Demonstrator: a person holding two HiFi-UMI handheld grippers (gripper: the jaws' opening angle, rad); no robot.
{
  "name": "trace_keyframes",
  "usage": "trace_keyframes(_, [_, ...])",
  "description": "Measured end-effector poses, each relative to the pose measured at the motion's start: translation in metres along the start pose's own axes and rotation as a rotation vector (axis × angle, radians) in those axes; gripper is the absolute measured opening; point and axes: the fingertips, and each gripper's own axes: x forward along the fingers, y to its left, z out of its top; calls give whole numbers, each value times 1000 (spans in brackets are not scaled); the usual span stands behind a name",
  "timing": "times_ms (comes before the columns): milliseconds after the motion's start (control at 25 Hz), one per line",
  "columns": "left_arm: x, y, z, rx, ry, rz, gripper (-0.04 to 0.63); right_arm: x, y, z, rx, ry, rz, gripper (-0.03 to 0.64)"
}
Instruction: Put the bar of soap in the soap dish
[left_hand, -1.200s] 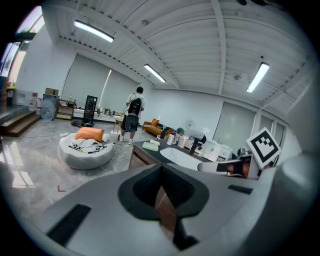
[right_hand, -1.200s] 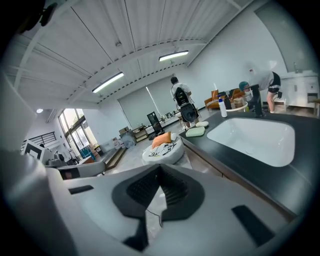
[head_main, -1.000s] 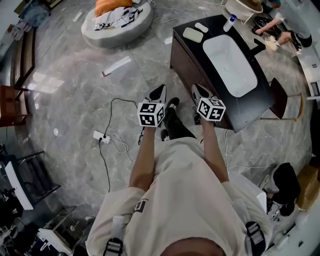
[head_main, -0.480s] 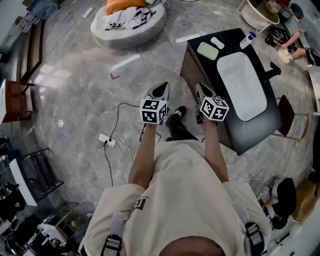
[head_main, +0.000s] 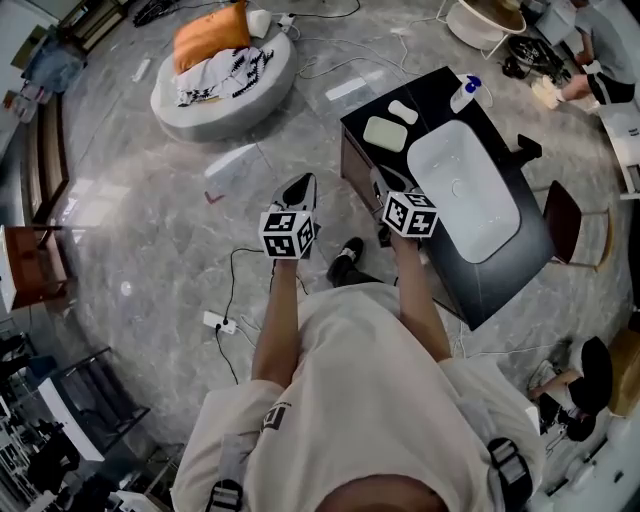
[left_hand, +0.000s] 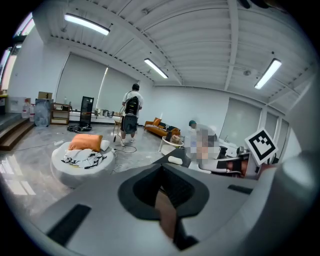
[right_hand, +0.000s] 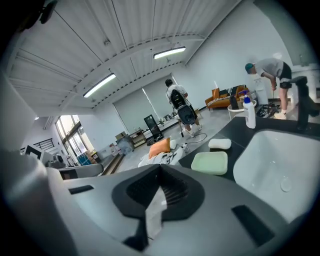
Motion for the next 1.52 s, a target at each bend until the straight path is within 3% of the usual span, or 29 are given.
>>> trace_keyframes(320, [58, 20, 21, 83, 42, -28, 5, 42, -31, 27, 20, -5, -18, 5])
trace_keyframes(760, [97, 39, 27, 7, 50, -61, 5, 29, -73, 42, 36, -48, -110, 5])
trace_keyframes(1160, [180, 25, 60, 92, 84, -238, 5, 40, -119, 81, 75, -159, -255, 5])
trace_keyframes(1520, [265, -6, 97, 158, 135, -459, 5, 56, -152, 127, 14, -129, -379, 5])
